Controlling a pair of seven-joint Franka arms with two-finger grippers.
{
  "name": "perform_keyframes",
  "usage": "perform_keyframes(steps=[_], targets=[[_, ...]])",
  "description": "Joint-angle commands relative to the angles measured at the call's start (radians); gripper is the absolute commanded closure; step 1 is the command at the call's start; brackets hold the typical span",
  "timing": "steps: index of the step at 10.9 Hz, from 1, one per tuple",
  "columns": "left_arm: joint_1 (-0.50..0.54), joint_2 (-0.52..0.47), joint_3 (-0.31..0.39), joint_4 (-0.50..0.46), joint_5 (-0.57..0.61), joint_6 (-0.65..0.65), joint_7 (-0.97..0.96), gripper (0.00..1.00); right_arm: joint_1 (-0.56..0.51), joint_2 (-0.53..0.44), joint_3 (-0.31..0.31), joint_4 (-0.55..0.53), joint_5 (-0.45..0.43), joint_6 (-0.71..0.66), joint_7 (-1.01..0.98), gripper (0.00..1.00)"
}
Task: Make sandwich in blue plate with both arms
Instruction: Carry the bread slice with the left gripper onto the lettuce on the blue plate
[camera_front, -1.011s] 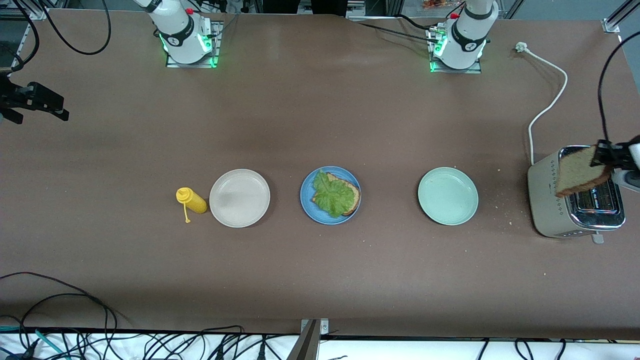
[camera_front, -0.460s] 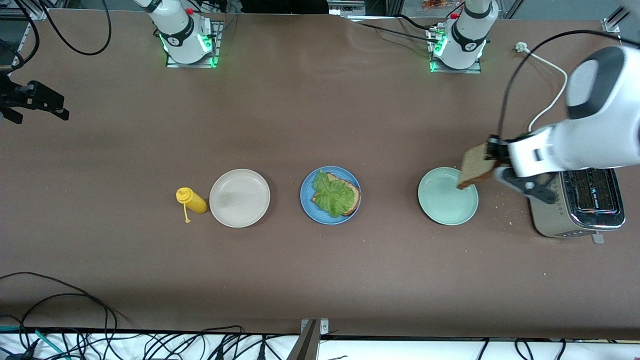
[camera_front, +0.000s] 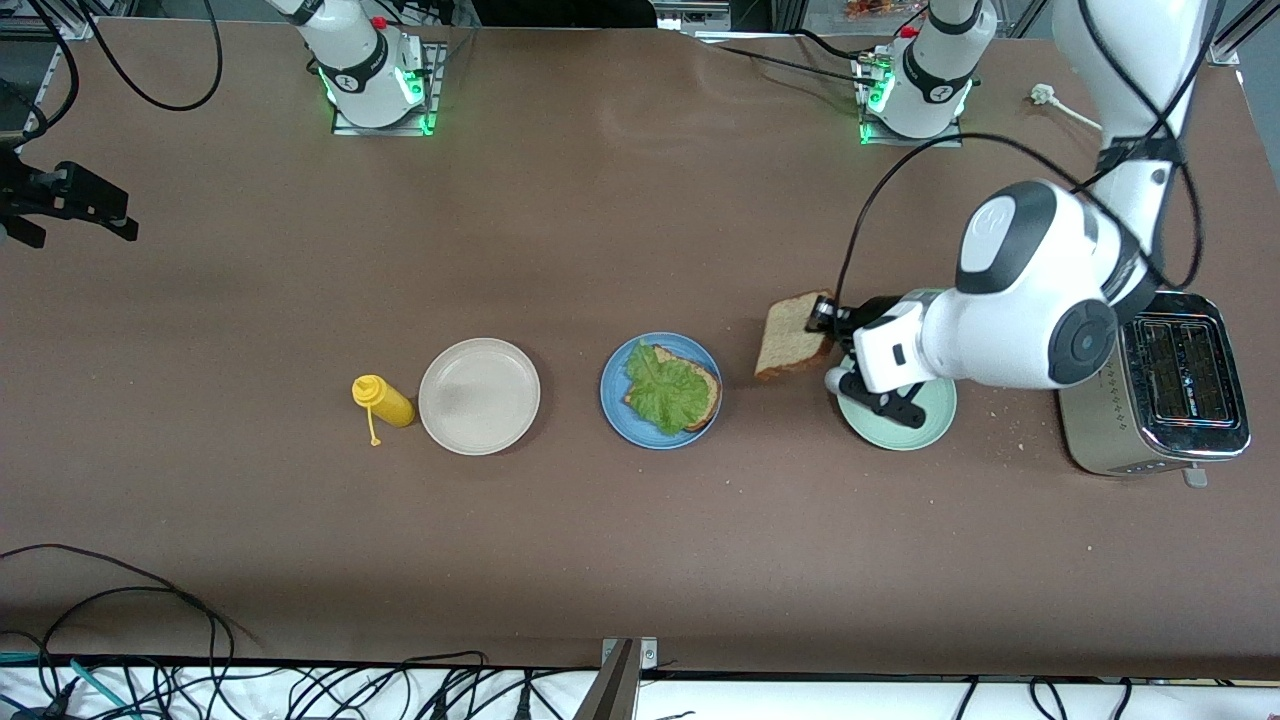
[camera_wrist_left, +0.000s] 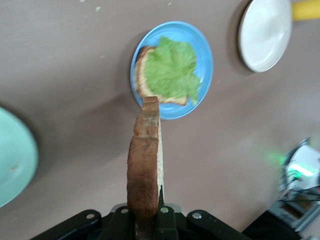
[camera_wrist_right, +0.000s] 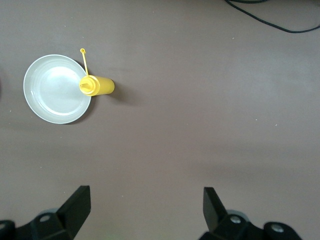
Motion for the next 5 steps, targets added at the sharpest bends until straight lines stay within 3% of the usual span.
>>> perform_keyframes(steps=[1, 2, 5], targets=[[-0.027, 0.109, 0.008, 0.026, -0.118, 0.085, 0.004, 1.00, 0.001, 0.003, -0.002, 0.018, 0.001, -0.017, -0.006, 0.00], [-0.024, 0.152, 0.008, 0.029, -0.121, 0.090, 0.032, 1.00, 0.001, 0.003, -0.001, 0.018, 0.001, -0.017, -0.004, 0.00], [-0.019, 0.236, 0.012, 0.026, -0.331, 0.099, 0.183, 1.00, 0.001, 0.004, -0.002, 0.018, 0.001, -0.017, -0.003, 0.00]])
